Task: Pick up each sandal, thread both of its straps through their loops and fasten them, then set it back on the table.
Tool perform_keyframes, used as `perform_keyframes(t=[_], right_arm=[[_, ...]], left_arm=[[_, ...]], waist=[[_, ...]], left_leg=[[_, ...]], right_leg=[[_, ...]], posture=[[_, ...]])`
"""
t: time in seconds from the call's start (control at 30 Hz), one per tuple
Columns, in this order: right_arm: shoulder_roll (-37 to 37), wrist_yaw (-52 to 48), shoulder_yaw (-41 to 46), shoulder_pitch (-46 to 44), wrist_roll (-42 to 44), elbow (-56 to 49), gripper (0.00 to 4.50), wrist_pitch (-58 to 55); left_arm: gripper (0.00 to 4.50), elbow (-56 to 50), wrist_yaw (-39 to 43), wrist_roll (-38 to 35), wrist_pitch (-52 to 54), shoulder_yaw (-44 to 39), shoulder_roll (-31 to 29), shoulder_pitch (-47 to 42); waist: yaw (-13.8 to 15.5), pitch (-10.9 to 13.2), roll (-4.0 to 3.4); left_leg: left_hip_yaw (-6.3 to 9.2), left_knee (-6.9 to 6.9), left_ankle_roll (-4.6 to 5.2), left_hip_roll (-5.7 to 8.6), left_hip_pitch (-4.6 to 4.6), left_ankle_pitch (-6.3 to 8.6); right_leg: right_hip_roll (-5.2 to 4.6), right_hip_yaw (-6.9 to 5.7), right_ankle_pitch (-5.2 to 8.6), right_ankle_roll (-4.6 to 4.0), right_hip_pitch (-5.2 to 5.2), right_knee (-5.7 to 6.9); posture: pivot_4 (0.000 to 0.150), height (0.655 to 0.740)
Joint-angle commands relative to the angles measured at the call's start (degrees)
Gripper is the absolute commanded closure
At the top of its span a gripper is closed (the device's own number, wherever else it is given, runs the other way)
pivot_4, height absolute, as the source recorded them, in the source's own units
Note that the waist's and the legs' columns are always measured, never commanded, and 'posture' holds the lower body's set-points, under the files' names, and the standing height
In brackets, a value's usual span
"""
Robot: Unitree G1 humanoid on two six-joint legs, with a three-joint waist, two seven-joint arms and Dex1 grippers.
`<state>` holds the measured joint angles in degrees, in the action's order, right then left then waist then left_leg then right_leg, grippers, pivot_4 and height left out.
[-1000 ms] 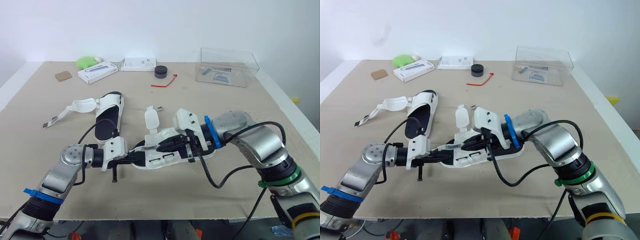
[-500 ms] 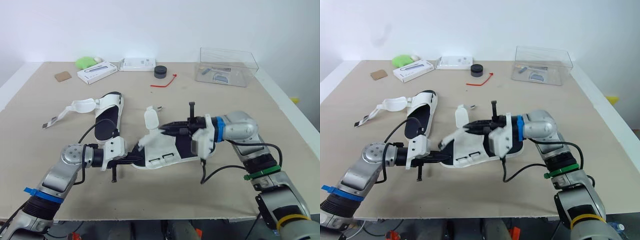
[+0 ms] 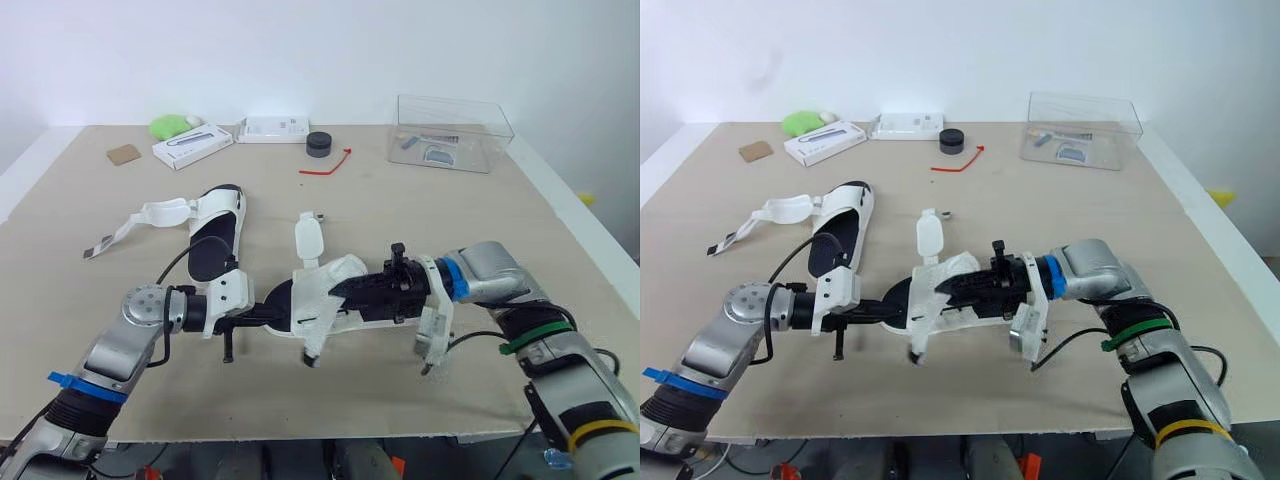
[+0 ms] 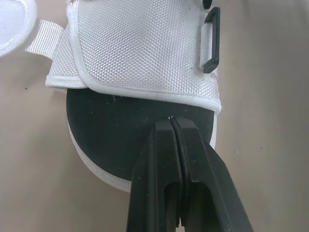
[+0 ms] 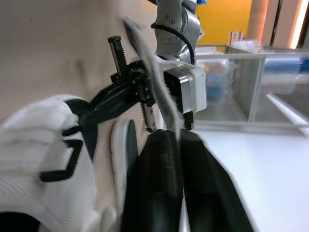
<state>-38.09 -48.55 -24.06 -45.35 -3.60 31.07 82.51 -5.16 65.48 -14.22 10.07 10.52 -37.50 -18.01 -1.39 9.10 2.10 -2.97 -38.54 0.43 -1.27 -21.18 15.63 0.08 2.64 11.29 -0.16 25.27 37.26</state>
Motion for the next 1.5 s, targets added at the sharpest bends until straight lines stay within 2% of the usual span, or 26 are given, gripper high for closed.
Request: perform_keyframes(t=[0.03, 0.1, 0.27, 0.37, 0.5, 0.6, 0.7, 0.87, 1.0, 1.17, 1.4, 1.5], right_arm=[[-2.0, -0.4, -2.6, -0.4, 9.6, -5.5, 2.22, -9.1], [-4.1, -3.4, -4.3, 1.1, 14.9, -10.1, 1.40, -16.2], [-10.3, -10.8, -2.8, 7.5, 26.8, -22.9, 1.40, -35.2], [-13.0, -13.8, -0.1, 10.5, 29.4, -27.4, 1.40, -42.8], [-19.2, -18.5, 2.1, 15.9, 33.8, -34.7, 1.40, -59.4], [-22.4, -17.1, 4.4, 18.4, 41.8, -42.3, 1.40, -77.8], [-26.8, -13.6, 4.2, 17.7, 56.8, -50.7, 1.40, -105.4], [-25.9, -8.6, 4.5, 16.4, 61.9, -53.8, 1.40, -126.3], [-22.7, -3.7, 5.2, 16.5, 59.5, -51.5, 1.40, -135.0], [-22.1, -6.9, 8.2, 17.4, 57.9, -49.7, 1.40, -137.8], [-26.5, -16.0, 9.6, 18.4, 57.2, -50.1, 1.40, -143.2], [-24.6, -14.2, 11.1, 20.3, 58.5, -50.7, 1.40, -146.1]], left_arm=[[4.50, -0.7, -0.2, -0.6, 0.3, -1.2, -0.4, -0.5], [4.50, -0.8, -0.1, -0.6, 0.2, -1.2, -0.5, -0.3], [4.50, -0.5, 0.2, -0.3, -0.2, -0.9, -0.6, 0.0], [4.50, -0.3, 0.4, -0.2, -0.3, -0.8, -0.6, -0.1], [4.50, 0.0, 0.7, 0.0, -0.5, -0.6, -0.6, -0.3], [4.50, 0.3, 0.9, 0.0, -0.7, -0.5, -0.6, -0.5], [4.50, 0.7, 1.1, 0.2, -0.8, -0.3, -0.3, -1.0], [4.50, 0.5, 1.3, 0.3, -0.7, -0.1, -0.1, -1.3], [4.50, -0.3, 1.4, 0.1, -0.4, -0.3, -0.5, -0.7], [4.50, -1.0, 1.7, -0.1, -0.2, -0.6, -1.1, 0.0], [4.50, -0.6, 1.9, -0.2, -0.1, -0.5, -1.2, -0.4], [4.50, -0.2, 1.8, 0.0, -0.3, -0.2, -0.8, -0.7]], waist=[[0.0, 0.0, 0.00], [0.0, 0.0, 0.00], [0.2, 0.0, 0.00], [0.2, 0.0, 0.00], [0.2, 0.0, 0.00], [0.1, 0.0, 0.00], [0.0, 0.0, -0.02], [0.1, 0.0, 0.00], [0.1, 0.0, 0.00], [0.1, 0.0, 0.00], [0.1, 0.0, -0.01], [0.1, 0.0, 0.00]], left_leg=[[-0.01, 0.00, 0.00, 0.00, 0.01, 0.00], [0.00, 0.00, 0.00, -0.03, 0.01, 0.00], [0.06, 0.00, 0.07, -0.05, -0.02, 0.04], [0.01, -0.01, 0.12, -0.04, -0.03, 0.07], [0.04, -0.02, 0.12, -0.04, -0.02, 0.07], [0.04, -0.02, 0.12, -0.07, -0.03, 0.07], [-0.01, -0.03, 0.12, -0.14, -0.02, 0.07], [0.05, -0.05, 0.12, -0.27, -0.01, 0.07], [0.02, -0.05, 0.12, -0.27, -0.08, 0.07], [0.04, -0.05, 0.17, -0.27, -0.18, 0.11], [0.06, -0.05, 0.23, -0.29, -0.18, 0.16], [0.05, -0.05, 0.23, -0.31, -0.17, 0.16]], right_leg=[[0.01, 0.01, 0.00, 0.00, 0.00, 0.00], [0.03, 0.00, -0.01, 0.00, 0.00, 0.01], [0.02, -0.04, 0.01, 0.02, -0.02, 0.00], [0.00, -0.02, 0.03, 0.06, -0.01, -0.03], [0.02, -0.06, 0.20, 0.38, -0.01, -0.03], [0.03, -0.08, 0.22, 0.38, 0.00, -0.02], [0.09, -0.06, 0.20, 0.37, 0.02, -0.02], [0.23, -0.14, 0.18, 0.32, 0.01, -0.02], [0.25, -0.10, 0.19, 0.33, 0.06, -0.04], [0.41, -0.07, 0.21, 0.39, 0.09, -0.12], [0.49, -0.08, 0.22, 0.39, 0.10, -0.15], [0.52, -0.07, 0.22, 0.39, 0.09, -0.16]], posture=[[0.150, 0.7261], [0.150, 0.7261], [0.150, 0.7261], [0.150, 0.7261], [0.150, 0.7261], [0.150, 0.7261], [0.150, 0.7261], [0.150, 0.7261], [0.150, 0.7261], [0.150, 0.7261], [0.150, 0.7261], [0.150, 0.7261]])
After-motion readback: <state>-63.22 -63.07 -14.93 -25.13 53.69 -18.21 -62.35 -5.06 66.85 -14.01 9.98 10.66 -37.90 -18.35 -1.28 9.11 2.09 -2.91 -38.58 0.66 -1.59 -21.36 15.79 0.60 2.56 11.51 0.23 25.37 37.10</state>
